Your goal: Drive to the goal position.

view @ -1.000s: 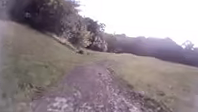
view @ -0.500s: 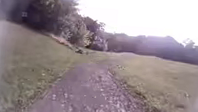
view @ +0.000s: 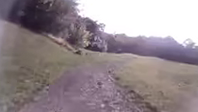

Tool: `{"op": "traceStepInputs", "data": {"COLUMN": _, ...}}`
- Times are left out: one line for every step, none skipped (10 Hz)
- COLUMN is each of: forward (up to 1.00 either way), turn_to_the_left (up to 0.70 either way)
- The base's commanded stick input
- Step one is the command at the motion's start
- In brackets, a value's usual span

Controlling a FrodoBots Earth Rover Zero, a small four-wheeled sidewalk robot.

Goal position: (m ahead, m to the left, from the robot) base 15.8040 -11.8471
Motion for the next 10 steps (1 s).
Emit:
{"op": "traceStepInputs", "data": {"forward": 1.00, "turn_to_the_left": 0.18}}
{"op": "traceStepInputs", "data": {"forward": 1.00, "turn_to_the_left": 0.34}}
{"op": "traceStepInputs", "data": {"forward": 1.00, "turn_to_the_left": 0.26}}
{"op": "traceStepInputs", "data": {"forward": 1.00, "turn_to_the_left": 0.13}}
{"op": "traceStepInputs", "data": {"forward": 1.00, "turn_to_the_left": 0.00}}
{"op": "traceStepInputs", "data": {"forward": 1.00, "turn_to_the_left": 0.00}}
{"op": "traceStepInputs", "data": {"forward": 1.00, "turn_to_the_left": 0.00}}
{"op": "traceStepInputs", "data": {"forward": 1.00, "turn_to_the_left": 0.00}}
{"op": "traceStepInputs", "data": {"forward": 1.00, "turn_to_the_left": 0.00}}
{"op": "traceStepInputs", "data": {"forward": 1.00, "turn_to_the_left": 0.00}}
